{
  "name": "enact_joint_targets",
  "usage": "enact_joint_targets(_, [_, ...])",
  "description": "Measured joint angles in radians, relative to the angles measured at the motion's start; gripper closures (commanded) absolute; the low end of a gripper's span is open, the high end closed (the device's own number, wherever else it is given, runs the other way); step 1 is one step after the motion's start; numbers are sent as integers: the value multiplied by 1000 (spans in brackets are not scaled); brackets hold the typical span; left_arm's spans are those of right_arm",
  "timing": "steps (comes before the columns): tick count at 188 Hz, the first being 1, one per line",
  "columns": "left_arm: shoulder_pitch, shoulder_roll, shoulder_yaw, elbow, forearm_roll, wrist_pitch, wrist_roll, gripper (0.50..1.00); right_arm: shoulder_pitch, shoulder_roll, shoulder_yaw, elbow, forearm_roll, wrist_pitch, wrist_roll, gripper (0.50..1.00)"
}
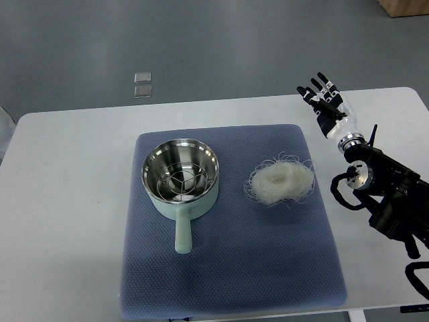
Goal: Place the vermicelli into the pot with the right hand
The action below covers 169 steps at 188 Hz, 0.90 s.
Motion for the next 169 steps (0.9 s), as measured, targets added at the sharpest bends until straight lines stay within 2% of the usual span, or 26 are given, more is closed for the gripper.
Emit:
enact_joint_targets(52, [0, 0, 0, 0, 0, 0, 0, 500, 16, -12, -11, 12, -49, -2, -3, 572])
enact_joint_targets(106, [0, 0, 0, 0, -1, 0, 0, 500, 29, -104, -19, 142, -442, -22, -11, 570])
enact_joint_targets(134, [0, 0, 0, 0, -1, 0, 0, 500, 67, -193, -69, 200, -719, 37, -14, 572])
enact_joint_targets(169, [0, 0, 0, 0, -1, 0, 0, 500, 147, -351, -218, 337, -954, 127, -14, 572])
